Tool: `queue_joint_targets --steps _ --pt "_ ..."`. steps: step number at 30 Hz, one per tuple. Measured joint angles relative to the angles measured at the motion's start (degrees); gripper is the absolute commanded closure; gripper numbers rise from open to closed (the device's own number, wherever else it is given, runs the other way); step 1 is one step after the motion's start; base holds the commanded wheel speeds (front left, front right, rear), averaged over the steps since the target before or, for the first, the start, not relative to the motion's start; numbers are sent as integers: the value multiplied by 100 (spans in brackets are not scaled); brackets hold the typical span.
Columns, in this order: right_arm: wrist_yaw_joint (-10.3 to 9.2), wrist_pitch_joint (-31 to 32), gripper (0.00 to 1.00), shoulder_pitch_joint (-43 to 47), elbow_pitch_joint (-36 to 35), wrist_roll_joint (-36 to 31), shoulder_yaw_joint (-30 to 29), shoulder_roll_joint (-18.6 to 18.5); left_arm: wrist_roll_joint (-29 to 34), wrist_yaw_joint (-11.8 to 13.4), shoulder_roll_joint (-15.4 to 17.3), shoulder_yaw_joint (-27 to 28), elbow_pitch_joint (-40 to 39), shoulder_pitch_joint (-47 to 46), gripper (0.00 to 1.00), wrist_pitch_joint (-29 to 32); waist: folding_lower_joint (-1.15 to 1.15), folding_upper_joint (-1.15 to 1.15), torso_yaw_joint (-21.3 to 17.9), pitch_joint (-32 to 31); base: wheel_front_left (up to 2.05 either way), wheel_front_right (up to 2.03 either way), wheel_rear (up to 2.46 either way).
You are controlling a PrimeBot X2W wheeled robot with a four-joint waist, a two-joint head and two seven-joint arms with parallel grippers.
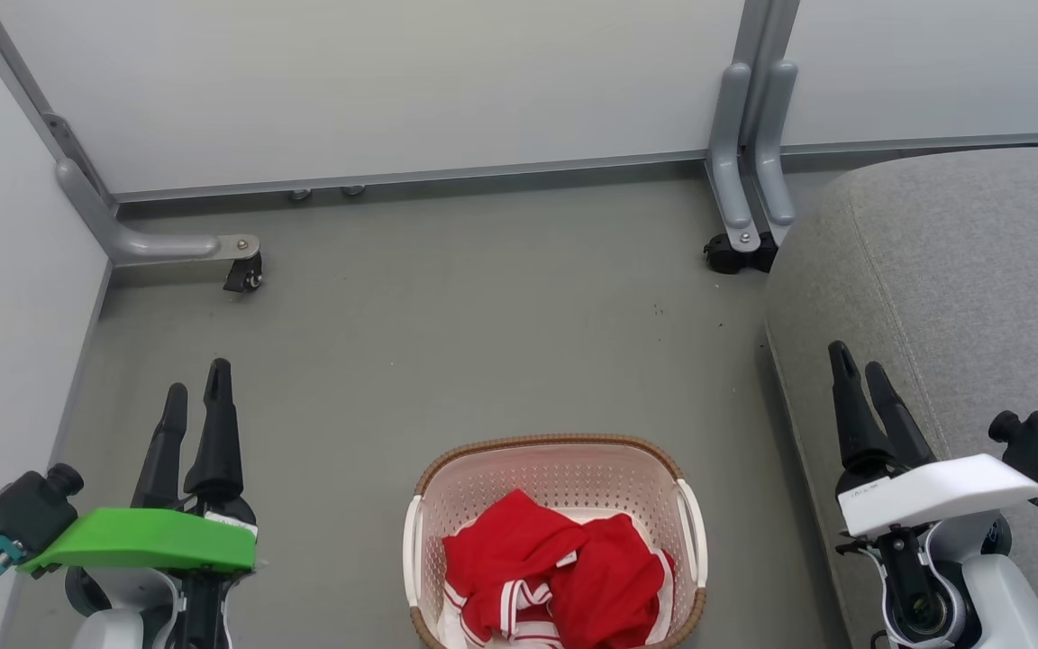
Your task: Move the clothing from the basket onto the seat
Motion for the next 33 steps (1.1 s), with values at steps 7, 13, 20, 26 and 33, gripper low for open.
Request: queue_joint_targets --steps 7,13,20,26,33 --pt "0 -119 0 -1 19 -595 98 -20 528 0 22 -56 43 30 0 -123 0 0 -1 -10 0 0 0" --pt "0 -222 0 -1 37 -1071 174 -20 958 0 31 -88 98 65 0 -234 0 0 0 -22 0 0 0" --pt "0 -337 0 0 133 -1532 242 -19 1467 0 35 -114 216 117 0 -347 0 0 9 -31 0 0 0" --pt "0 -430 0 2 227 -1918 290 -5 1857 -1 36 -138 285 134 0 -425 0 0 19 -37 0 0 0" --pt "1 -526 0 5 302 -2352 353 18 2227 -2 37 -208 360 152 0 -534 0 0 27 -34 0 0 0"
